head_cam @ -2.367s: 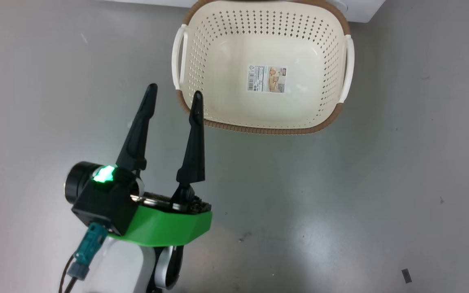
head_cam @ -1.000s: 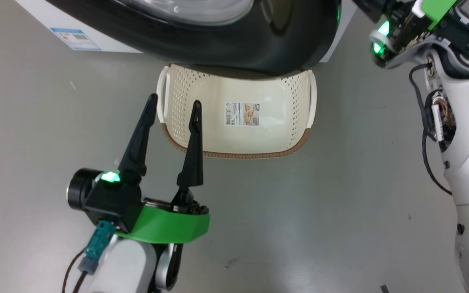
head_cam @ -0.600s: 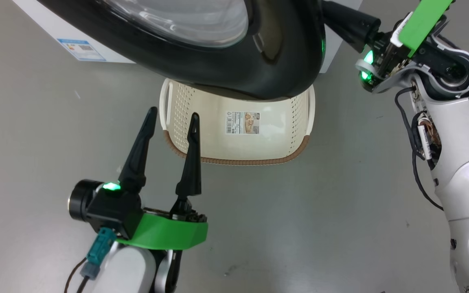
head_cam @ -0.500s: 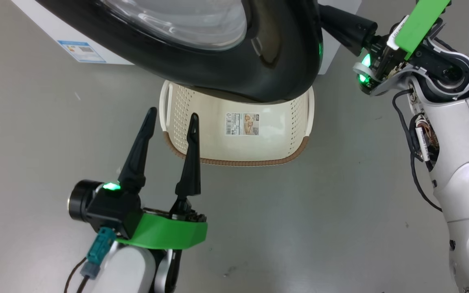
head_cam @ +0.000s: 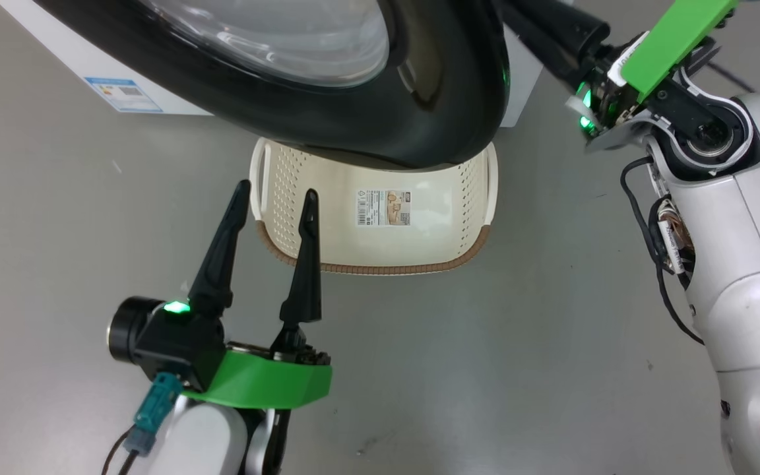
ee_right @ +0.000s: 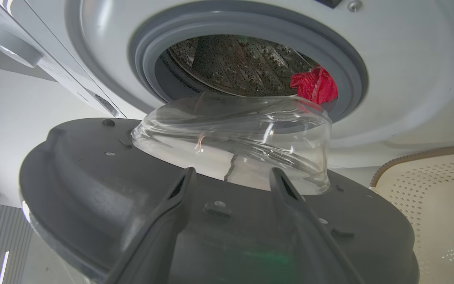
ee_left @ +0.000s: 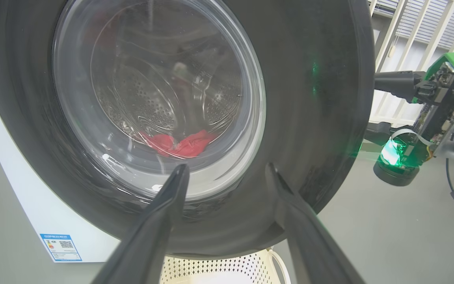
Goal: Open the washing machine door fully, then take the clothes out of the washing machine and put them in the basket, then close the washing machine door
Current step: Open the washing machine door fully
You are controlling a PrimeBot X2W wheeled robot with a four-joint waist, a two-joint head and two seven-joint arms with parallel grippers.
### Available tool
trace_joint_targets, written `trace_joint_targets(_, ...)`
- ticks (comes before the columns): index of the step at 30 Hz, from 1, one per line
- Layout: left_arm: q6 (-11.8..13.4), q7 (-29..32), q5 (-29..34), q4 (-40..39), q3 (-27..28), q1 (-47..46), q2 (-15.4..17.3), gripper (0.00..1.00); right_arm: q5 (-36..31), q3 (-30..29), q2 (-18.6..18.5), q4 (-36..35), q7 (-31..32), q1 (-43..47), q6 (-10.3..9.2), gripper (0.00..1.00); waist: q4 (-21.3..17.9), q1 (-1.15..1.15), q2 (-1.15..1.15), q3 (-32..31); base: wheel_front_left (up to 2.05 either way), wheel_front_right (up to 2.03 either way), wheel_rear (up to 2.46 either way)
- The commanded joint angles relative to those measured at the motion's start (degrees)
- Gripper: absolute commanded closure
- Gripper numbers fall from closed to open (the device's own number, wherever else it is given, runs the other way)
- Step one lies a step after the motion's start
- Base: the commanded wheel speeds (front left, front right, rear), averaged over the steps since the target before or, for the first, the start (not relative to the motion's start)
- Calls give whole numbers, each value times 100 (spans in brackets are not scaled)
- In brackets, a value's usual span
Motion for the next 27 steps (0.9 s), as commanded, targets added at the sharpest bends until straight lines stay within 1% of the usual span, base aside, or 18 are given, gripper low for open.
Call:
trace_joint_targets(1,-58,-44,-24,-173,201,90,87,0,-188,50,61,-316,-211,110,28,0,-20,0,0,-5,0,0,0)
trace_joint_targets(5,-98,-44,-113,-192,240,105,87,0,-694,117,-55,-874,-901,340,28,0,-53,0,0,-13,0,0,0)
trace_joint_targets(8,-89,-44,-144,-211,285,119,87,0,-1434,335,-318,-1154,-1573,536,28,0,-75,0,0,-31,0,0,0)
trace_joint_targets(13,14,-44,-81,-246,406,161,87,0,-2804,748,-661,-1229,-2892,804,28,0,-134,0,0,-78,0,0,0)
trace_joint_targets(18,40,-44,-82,-233,459,217,87,0,-4009,1080,-904,-1169,-3998,1028,28,0,-201,0,0,-139,0,0,0)
trace_joint_targets(20,2,-44,4,-196,444,233,95,0,-4598,1061,-969,-1037,-4410,1117,28,0,-226,0,0,-172,0,0,0)
trace_joint_targets(21,2,-44,4,-196,444,233,95,0,-4598,1061,-969,-1037,-4410,1117,28,0,-226,0,0,-172,0,0,0)
trace_joint_targets(23,-9,-44,70,-160,462,259,97,0,-5225,871,-947,-900,-4667,1213,28,0,-257,0,0,-208,0,0,0)
trace_joint_targets(27,-27,-44,93,-158,526,301,95,0,-6460,280,-672,-985,-4841,1488,28,0,-318,0,0,-232,0,0,0)
